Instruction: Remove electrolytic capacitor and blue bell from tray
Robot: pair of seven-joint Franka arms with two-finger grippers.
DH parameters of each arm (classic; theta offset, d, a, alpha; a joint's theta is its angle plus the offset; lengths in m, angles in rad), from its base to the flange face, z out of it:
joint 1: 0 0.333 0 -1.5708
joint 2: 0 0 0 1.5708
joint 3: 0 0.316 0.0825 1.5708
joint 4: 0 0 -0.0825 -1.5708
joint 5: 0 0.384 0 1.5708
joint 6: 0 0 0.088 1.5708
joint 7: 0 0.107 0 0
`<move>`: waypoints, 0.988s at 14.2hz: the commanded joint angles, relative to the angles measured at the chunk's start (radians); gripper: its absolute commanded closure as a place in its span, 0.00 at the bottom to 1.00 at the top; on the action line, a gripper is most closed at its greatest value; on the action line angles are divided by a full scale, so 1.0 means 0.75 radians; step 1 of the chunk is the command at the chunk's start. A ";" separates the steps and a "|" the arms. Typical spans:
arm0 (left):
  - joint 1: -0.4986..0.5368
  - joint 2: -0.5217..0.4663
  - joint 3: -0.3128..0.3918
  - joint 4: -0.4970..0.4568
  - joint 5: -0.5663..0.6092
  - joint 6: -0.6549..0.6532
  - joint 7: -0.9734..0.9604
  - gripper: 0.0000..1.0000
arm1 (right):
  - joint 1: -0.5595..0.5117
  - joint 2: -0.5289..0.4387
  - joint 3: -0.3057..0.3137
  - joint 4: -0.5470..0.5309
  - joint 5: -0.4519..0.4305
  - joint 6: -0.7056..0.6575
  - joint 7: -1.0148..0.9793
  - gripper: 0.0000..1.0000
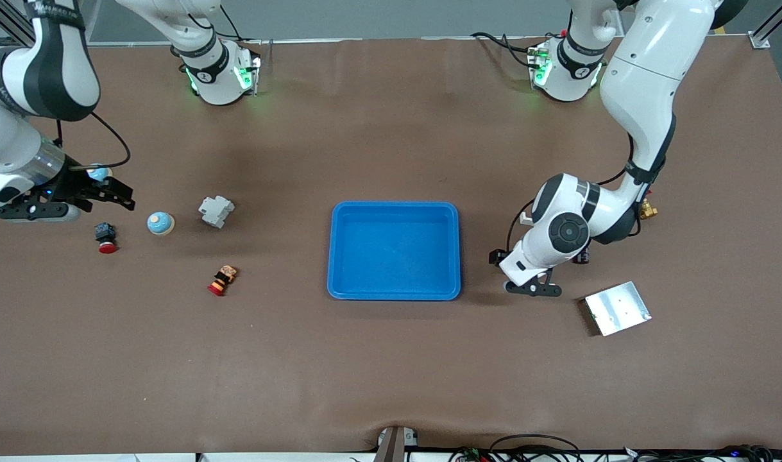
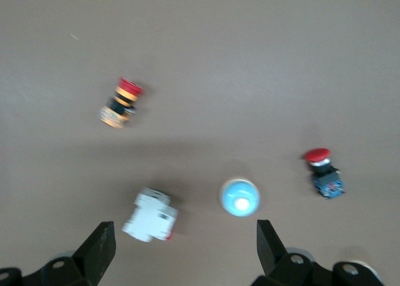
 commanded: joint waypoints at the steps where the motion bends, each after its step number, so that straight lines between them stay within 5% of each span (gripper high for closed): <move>1: 0.006 -0.024 -0.006 -0.006 0.006 -0.001 -0.021 0.00 | 0.062 0.083 -0.012 0.210 -0.025 -0.087 0.087 0.00; 9: 0.008 -0.071 -0.004 0.041 0.004 -0.060 -0.021 0.00 | 0.081 0.257 -0.012 0.524 -0.095 -0.149 0.099 0.00; 14: 0.010 -0.116 -0.004 0.294 -0.020 -0.354 -0.017 0.00 | 0.085 0.287 -0.012 0.626 -0.078 -0.208 0.118 0.00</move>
